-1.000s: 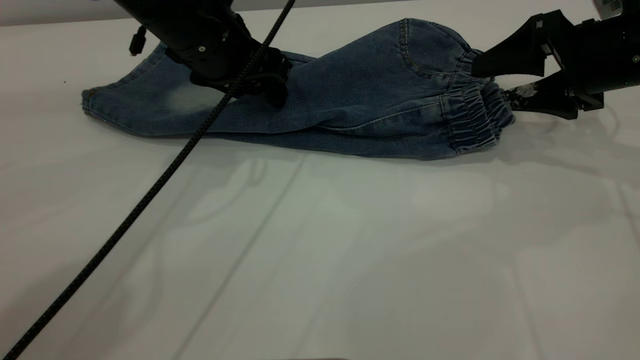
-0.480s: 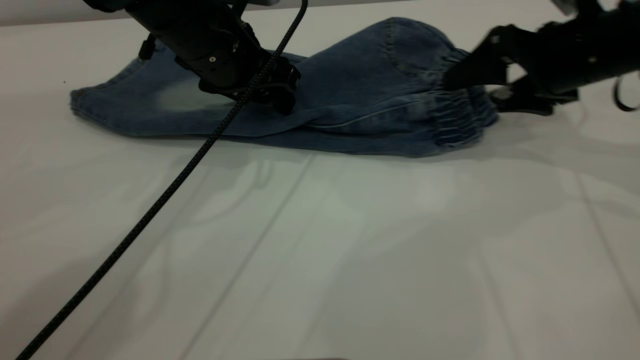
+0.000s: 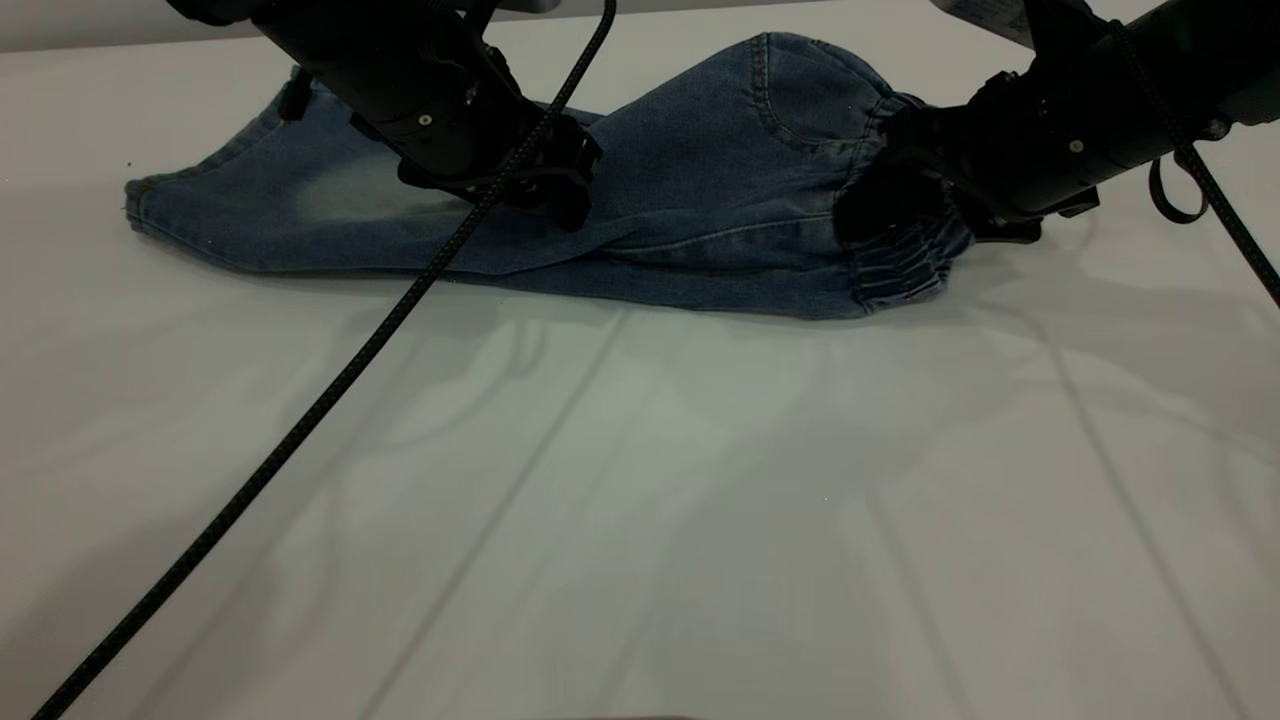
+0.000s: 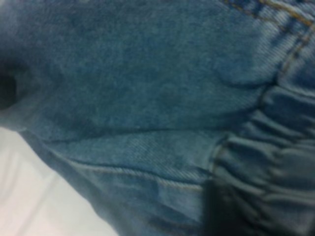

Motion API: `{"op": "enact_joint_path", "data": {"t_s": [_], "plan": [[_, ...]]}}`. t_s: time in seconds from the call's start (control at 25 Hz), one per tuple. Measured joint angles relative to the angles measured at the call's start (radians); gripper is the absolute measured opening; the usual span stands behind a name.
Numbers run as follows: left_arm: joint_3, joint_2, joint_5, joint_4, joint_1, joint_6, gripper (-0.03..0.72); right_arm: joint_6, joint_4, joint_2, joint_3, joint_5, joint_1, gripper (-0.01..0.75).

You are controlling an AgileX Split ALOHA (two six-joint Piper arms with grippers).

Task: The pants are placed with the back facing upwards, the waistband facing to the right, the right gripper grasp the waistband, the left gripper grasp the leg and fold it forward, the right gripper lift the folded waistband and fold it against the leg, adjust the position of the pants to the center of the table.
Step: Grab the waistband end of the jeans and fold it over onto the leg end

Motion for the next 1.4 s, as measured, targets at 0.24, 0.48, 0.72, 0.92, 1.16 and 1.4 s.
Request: {"op": "enact_joint_path", "data": {"t_s": [0.24, 0.48, 0.72, 0.92, 1.16, 1.4], "plan": [[-0.023, -0.029, 0.076, 0.001, 0.000, 0.025, 0.471, 0.064, -0.072, -0.027, 0.000, 0.001, -0.006, 0.069], [-0.112, -0.058, 0.179, 0.028, 0.003, 0.053, 0.471, 0.289, -0.318, -0.200, 0.000, 0.012, -0.041, 0.069], [-0.121, -0.058, 0.201, 0.074, 0.031, 0.053, 0.471, 0.580, -0.617, -0.390, 0.000, 0.084, -0.078, 0.069], [-0.122, -0.030, 0.203, 0.077, 0.032, 0.053, 0.471, 0.647, -0.686, -0.498, 0.001, 0.153, -0.087, 0.069], [-0.122, 0.054, 0.203, 0.064, 0.007, 0.053, 0.471, 0.668, -0.689, -0.548, -0.032, 0.243, -0.087, 0.069], [-0.127, 0.089, 0.200, 0.029, -0.055, 0.052, 0.471, 0.673, -0.673, -0.548, -0.039, 0.261, -0.085, 0.069]]}}
